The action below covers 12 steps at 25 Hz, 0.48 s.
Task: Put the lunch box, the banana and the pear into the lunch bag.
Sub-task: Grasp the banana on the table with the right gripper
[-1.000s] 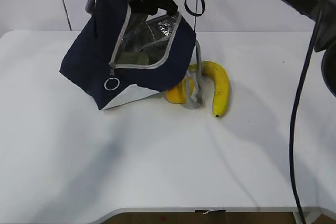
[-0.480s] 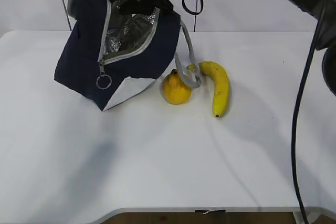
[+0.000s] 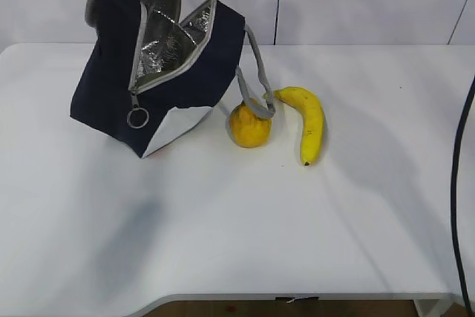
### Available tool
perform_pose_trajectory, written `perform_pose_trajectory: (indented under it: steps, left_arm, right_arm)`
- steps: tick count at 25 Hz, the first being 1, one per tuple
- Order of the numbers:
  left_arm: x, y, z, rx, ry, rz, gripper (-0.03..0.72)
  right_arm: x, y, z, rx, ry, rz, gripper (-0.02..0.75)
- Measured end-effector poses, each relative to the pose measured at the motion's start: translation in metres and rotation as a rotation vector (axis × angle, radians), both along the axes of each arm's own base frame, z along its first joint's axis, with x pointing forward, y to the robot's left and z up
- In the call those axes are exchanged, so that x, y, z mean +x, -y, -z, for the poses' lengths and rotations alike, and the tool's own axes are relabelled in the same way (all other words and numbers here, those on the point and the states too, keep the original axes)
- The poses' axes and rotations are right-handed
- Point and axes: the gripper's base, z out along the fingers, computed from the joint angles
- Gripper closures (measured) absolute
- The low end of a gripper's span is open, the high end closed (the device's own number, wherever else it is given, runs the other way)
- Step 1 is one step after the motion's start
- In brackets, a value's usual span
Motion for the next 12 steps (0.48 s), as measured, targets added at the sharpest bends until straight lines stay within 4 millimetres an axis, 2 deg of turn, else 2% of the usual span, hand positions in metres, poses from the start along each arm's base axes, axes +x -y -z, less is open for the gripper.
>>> perform_pose_trajectory:
  steps: [6, 12]
  left_arm:
    - [0.001, -0.010, 0.002, 0.021, -0.020, -0.009, 0.685]
    - [0.003, -0.019, 0.011, 0.034, -0.080, -0.008, 0.685]
  right_arm:
    - [0.014, 0.041, 0.004, -0.104, 0.017, 0.094, 0.316]
    - [0.019, 0.059, 0.009, -0.214, 0.038, 0.152, 0.307]
